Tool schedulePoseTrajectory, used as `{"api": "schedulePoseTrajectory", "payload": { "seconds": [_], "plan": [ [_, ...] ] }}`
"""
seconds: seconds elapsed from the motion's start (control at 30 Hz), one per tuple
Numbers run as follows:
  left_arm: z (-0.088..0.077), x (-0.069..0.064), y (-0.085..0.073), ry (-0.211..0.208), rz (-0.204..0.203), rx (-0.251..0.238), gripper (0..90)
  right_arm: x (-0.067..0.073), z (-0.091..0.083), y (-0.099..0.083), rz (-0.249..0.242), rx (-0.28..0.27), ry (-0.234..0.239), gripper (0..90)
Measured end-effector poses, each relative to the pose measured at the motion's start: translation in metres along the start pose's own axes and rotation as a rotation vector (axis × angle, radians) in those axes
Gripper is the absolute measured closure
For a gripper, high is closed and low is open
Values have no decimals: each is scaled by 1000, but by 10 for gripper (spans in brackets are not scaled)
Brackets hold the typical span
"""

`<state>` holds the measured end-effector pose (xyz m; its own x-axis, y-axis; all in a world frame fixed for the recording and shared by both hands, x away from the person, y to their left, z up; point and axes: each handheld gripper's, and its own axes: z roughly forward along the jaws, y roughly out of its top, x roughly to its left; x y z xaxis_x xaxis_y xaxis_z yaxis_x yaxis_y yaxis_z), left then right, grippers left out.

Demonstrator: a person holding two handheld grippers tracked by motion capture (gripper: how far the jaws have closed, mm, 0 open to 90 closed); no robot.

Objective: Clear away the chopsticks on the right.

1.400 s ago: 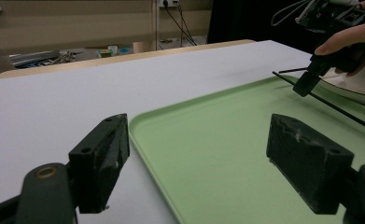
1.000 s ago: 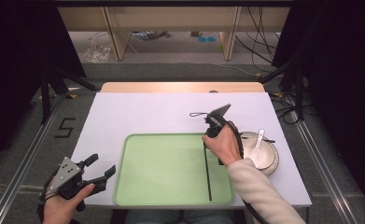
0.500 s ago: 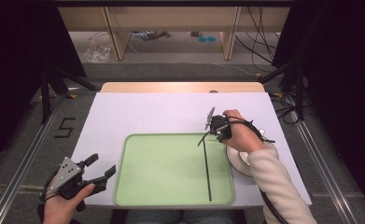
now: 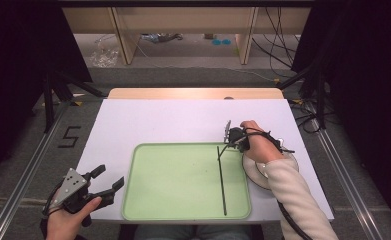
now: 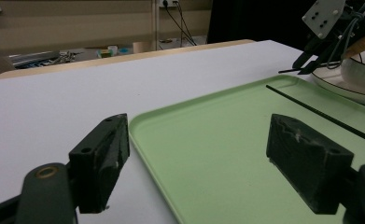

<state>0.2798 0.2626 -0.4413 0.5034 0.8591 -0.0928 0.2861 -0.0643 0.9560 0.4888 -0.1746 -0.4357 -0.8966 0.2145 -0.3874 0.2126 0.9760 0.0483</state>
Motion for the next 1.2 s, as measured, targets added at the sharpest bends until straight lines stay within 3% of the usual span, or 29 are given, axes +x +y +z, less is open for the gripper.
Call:
{"api": "schedulePoseTrajectory", "payload": {
  "seconds": [0.07,0.27,0.5,0.73,0.77,0.8,1.0,1.1,1.2],
  "plan": [
    [0,0,0,0,0,0,214,0,3,0,18,2,7,785],
    [0,0,0,-1,2,0,214,0,5,-1,4,8,8,872],
    [-1,0,0,1,1,1,214,0,-6,2,-44,-47,-57,877],
    [0,0,0,-3,0,-6,214,-4,-24,5,-18,-127,-141,878],
    [0,0,0,1,-2,-2,214,-3,-27,6,13,-137,-140,878],
    [0,0,0,1,-6,-2,214,-5,-29,6,-1,-151,-162,877],
    [0,0,0,1,-6,1,214,-6,-43,9,39,-213,-190,878],
    [0,0,0,-1,-4,-1,214,-9,-49,9,17,-240,-215,878],
    [0,0,0,0,-3,-2,214,-8,-55,10,55,-267,-209,878]
  ]
}}
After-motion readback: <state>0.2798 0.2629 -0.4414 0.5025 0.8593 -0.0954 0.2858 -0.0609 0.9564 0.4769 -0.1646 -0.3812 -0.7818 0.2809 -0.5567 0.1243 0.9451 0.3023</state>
